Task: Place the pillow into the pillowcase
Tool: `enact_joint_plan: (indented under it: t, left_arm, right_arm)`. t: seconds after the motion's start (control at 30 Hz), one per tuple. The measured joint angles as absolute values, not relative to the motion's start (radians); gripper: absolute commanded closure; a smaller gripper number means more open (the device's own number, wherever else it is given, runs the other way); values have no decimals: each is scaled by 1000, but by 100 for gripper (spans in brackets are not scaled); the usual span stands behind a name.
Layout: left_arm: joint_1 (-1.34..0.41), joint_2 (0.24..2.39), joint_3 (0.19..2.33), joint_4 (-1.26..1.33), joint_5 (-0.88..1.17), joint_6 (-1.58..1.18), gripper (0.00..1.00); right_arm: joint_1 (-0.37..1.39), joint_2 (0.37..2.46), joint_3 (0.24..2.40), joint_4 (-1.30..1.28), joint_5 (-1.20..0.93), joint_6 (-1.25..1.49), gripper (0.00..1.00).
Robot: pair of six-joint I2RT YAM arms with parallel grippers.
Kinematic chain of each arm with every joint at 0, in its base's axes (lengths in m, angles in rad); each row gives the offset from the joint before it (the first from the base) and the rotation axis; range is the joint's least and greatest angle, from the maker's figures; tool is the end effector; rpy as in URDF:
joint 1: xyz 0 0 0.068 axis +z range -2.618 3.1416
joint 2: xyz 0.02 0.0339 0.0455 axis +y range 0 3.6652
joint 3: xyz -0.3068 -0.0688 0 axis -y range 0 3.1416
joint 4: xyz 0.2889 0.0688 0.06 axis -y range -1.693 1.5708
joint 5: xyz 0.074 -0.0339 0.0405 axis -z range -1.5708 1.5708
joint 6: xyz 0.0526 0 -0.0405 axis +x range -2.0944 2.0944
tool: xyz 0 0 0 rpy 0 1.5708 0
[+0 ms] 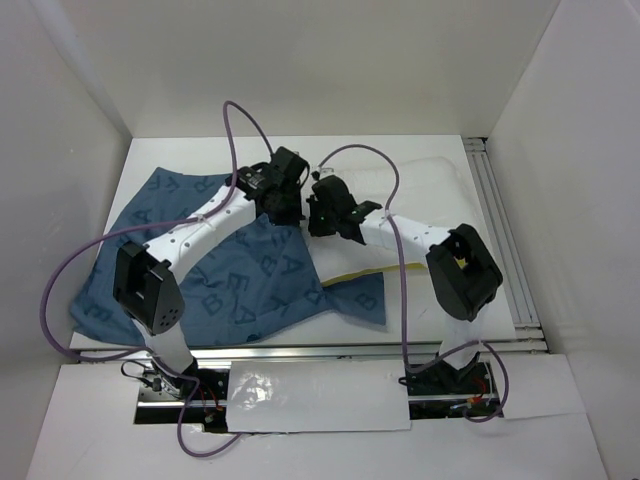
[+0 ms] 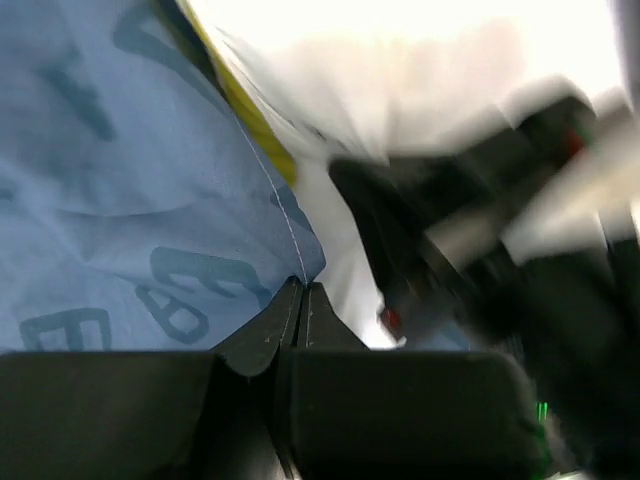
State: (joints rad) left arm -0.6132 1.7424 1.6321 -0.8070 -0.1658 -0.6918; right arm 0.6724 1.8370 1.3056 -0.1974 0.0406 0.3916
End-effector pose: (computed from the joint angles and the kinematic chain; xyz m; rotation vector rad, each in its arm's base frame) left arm 0.3670 -0.2477 0.3437 -0.1688 2.4985 -0.3498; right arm 0.3726 0.2939 0.2305 -0.3078 2.3305 0.4928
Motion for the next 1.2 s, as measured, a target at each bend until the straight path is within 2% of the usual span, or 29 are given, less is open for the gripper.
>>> enact_joint_plan:
  t: [0.2,0.33,0.43,0.53,0.6,0.63,0.73,0.83,0.97,1.2]
  left_arm:
    - [-565,1741,1646,-806,-163,-728,100]
    - [-563,1734,1645,-807,-165,-741,100]
    - [-572,1694,1599,-798,-186,-742,100]
    - [-595,1630,1518,-800,-210,-751,100]
    - [-609,1597,1469,-792,-228,-761,100]
    - [-616,1584,1445,-791,-236,-763,100]
    - [-633,1563,1385,-781,-255,-764,100]
    - [-641,1563,1363,-781,-263,-765,100]
    - [-648,1562,1362,-774,-280,-767,100]
    - [-652,1562,1363,-769,-299,-768,100]
  right_arm:
    - [768,1728,1225,-221,333,615,100]
    - [794,1676,1179,-247,398,689,100]
    - [794,1661,1131,-236,381,673,91]
    - [792,1657,1091,-218,332,617,35]
    - [789,1650,1082,-216,305,553,14]
    - [788,1643,1082,-215,295,528,10]
    - [772,1610,1087,-218,265,419,9]
    - [717,1579,1116,-202,203,318,0]
    - [604,1592,1220,-155,35,150,0]
    - [505,1917,1624,-163,-284,-55,0]
